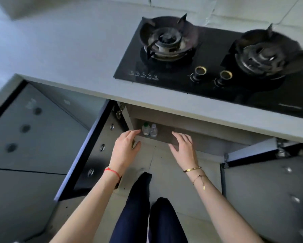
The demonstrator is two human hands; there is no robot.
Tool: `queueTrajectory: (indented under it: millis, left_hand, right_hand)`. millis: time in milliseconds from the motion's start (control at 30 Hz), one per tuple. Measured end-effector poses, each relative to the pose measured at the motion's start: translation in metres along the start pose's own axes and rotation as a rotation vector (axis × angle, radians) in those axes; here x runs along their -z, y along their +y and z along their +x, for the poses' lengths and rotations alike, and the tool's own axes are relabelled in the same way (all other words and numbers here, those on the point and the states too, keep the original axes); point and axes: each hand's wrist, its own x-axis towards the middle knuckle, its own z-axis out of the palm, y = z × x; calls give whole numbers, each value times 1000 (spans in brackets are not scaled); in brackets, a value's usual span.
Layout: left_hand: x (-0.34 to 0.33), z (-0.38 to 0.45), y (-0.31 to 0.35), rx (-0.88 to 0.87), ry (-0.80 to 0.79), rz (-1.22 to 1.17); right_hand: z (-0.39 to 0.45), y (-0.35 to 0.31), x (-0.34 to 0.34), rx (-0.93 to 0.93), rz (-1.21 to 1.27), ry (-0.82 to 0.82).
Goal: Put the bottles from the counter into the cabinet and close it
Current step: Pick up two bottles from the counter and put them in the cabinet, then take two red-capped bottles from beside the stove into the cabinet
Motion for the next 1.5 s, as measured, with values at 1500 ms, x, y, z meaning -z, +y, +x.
queueTrajectory:
  millis: [1500]
  left_hand:
    - [160, 34, 246, -314, 51, -45]
  right_hand:
    - [-48, -39, 294, -106, -32, 383]
